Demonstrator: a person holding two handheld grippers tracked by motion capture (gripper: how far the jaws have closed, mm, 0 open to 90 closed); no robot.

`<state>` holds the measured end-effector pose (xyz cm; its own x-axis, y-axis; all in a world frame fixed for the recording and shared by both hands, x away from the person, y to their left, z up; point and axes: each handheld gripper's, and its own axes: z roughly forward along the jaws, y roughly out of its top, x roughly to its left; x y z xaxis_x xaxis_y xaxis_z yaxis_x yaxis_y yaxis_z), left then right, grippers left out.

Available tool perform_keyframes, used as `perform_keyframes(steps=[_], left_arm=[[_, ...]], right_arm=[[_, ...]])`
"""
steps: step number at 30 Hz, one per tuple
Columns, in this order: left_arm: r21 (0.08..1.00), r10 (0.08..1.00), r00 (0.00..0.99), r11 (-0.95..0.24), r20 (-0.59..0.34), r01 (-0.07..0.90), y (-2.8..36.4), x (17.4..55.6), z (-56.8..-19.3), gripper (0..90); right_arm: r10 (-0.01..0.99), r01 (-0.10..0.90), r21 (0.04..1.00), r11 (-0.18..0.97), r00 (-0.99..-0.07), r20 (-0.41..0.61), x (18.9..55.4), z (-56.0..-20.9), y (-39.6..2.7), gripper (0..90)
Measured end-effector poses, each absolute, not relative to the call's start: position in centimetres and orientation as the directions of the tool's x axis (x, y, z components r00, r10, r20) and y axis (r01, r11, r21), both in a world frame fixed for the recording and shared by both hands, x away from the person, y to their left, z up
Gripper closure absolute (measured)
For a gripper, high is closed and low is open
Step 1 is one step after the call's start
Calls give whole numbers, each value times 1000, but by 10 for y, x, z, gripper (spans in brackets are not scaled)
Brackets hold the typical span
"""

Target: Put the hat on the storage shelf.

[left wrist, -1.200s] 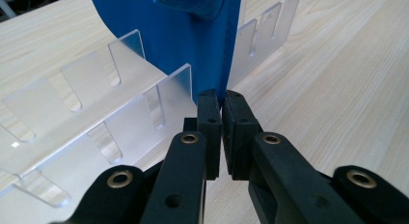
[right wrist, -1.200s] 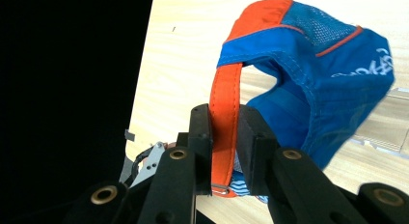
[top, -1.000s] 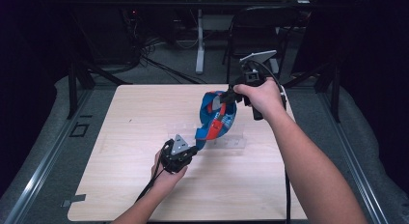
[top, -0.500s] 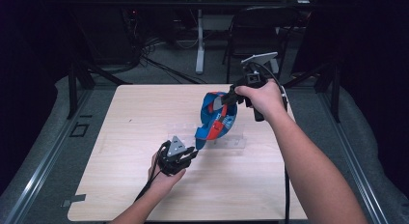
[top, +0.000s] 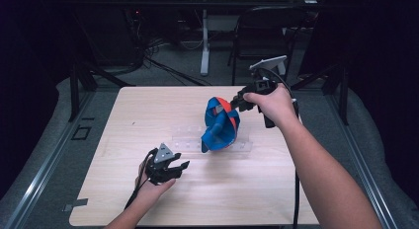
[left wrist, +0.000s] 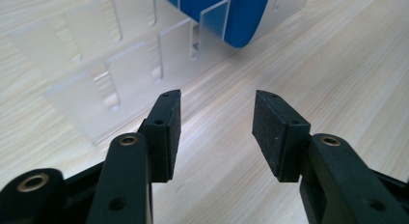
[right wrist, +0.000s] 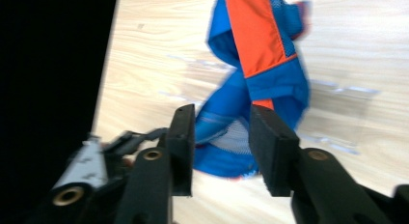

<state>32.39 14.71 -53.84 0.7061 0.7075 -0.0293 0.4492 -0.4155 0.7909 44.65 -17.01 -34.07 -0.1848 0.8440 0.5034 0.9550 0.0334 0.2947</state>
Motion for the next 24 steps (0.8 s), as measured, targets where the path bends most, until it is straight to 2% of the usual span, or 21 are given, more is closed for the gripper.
perform_keyframes(steps=[3, 6, 24], left_arm=[[791, 713, 700, -409, -33, 454, 153, 323, -540, 518], [795, 725, 688, -402, -28, 455, 160, 322, -542, 509], [786, 768, 639, -364, -51, 500, 178, 332, -549, 487]], right_arm=[[857, 951, 306, 38, -189, 480, 443, -345, -173, 570], [889, 939, 335, 82, -221, 402, 430, -355, -178, 551], [905, 938, 319, 137, -250, 345, 393, -406, -197, 531]])
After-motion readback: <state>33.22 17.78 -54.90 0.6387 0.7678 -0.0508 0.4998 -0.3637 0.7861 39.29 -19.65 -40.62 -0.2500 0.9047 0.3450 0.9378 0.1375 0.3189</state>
